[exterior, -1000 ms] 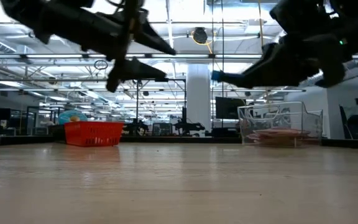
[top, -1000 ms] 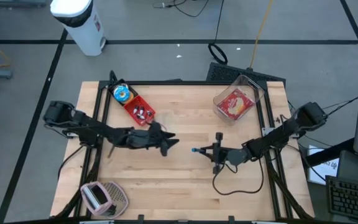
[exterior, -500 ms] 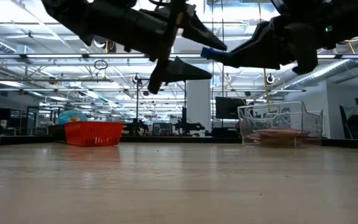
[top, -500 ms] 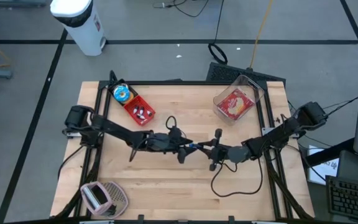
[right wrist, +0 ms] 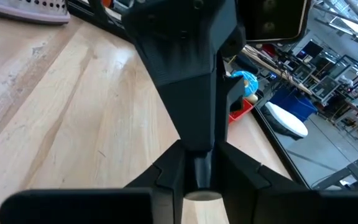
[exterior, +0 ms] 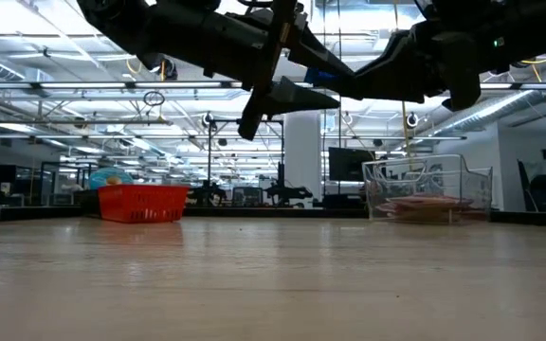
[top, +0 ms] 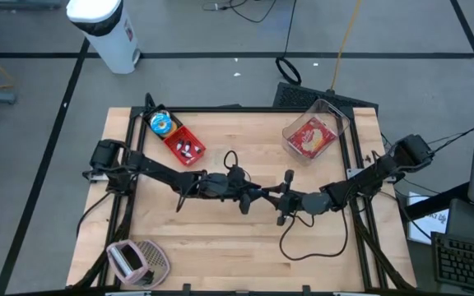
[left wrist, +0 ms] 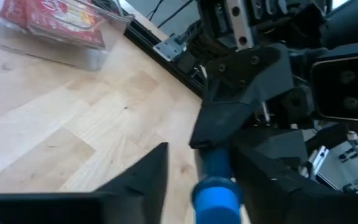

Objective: Pick & Place Food Item
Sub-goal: Put the blue food coloring bottle into the red bin

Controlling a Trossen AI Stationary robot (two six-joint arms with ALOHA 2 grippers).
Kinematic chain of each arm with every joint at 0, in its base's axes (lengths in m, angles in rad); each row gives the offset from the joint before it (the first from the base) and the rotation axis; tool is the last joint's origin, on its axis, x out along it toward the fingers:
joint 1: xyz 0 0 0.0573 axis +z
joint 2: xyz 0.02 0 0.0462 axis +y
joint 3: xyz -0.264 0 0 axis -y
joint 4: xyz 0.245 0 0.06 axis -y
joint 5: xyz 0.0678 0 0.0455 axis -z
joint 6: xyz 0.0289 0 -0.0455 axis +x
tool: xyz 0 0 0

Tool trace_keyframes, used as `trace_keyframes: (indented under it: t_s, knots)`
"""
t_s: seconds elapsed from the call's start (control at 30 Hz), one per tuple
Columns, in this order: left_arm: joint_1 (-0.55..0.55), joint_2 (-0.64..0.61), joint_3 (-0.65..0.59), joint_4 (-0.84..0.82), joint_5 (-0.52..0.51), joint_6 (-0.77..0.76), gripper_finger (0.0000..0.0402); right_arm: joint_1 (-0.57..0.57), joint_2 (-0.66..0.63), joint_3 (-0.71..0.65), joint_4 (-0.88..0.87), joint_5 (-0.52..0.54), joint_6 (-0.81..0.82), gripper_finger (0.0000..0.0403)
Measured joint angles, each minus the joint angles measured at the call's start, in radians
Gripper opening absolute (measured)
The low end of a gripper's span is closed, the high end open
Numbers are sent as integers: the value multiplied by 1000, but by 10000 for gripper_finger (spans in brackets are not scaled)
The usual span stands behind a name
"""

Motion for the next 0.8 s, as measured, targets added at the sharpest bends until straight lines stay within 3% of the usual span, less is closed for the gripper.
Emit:
trace_keyframes:
  t_s: [0.2,0.27,0.4,0.5,0.63,0.8]
  knots:
    - [8,0,0,5,57,4,71,0,0,0,-3,0,-4,74]
    - [8,0,0,4,61,26,52,0,0,0,-4,6,-1,84]
    - [18,-32,-9,-29,50,77,50,13,-2,0,-34,107,57,120]
    - [20,-99,-28,-96,-15,93,50,43,-17,-1,-60,200,127,149]
    - [17,-194,-54,-232,-128,111,62,75,-62,-7,-103,209,191,175]
    - [4,-303,-111,-340,-269,125,49,86,-116,-5,-170,208,245,184]
